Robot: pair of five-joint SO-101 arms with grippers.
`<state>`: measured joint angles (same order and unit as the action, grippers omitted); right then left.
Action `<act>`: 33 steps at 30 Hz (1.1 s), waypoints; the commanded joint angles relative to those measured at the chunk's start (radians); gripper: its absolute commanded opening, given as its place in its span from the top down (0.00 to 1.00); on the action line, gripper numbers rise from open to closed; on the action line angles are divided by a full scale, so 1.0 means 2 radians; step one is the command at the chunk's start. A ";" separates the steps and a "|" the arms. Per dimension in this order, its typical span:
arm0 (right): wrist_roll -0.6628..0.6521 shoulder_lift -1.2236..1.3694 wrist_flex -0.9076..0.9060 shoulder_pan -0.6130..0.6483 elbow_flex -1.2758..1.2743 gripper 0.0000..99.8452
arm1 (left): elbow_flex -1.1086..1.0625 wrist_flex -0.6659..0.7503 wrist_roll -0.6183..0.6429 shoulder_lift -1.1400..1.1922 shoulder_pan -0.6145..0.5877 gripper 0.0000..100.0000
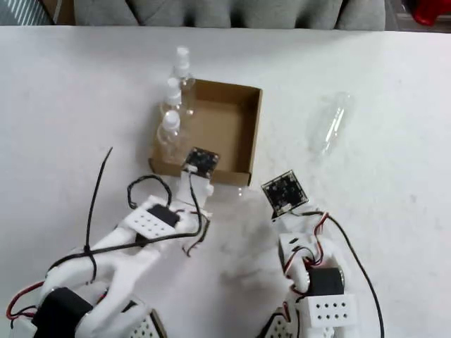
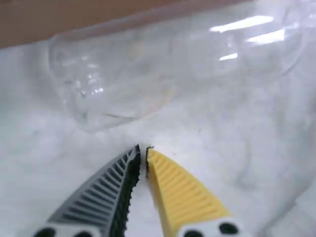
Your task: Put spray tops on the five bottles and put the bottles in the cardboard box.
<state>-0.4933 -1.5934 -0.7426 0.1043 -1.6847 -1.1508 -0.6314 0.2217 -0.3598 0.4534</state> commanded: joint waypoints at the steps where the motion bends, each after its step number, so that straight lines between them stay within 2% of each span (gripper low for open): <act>1: -0.005 -0.001 -0.004 -0.007 -0.005 0.98 | 0.045 -0.071 -0.040 -0.026 -0.025 0.98; 6: -0.005 -0.001 -0.004 -0.007 -0.005 0.98 | 0.062 -0.117 -0.042 -0.120 -0.093 0.98; 10: -0.005 -0.001 -0.004 -0.007 -0.005 0.98 | 0.061 -0.097 -0.032 -0.168 -0.152 0.98; 13: -0.005 -0.001 -0.004 -0.007 -0.005 0.98 | 0.061 -0.065 -0.004 -0.146 -0.175 0.98; 17: -0.005 -0.001 -0.004 -0.007 -0.005 0.98 | 0.061 -0.013 0.000 -0.086 -0.170 0.98; 23: -0.005 -0.001 -0.004 -0.007 -0.005 0.98 | 0.061 0.084 0.058 0.002 -0.168 0.98; 28: -0.005 -0.002 -0.004 -0.007 -0.005 0.98 | 0.061 0.105 0.062 0.037 -0.157 0.98; 33: -0.005 -0.003 -0.004 -0.007 -0.005 0.98 | 0.052 0.104 0.062 0.038 -0.101 0.98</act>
<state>-0.4933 -1.5934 -0.7426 0.0967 -1.6847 -1.0833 -0.4549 0.3353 -0.2846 0.1573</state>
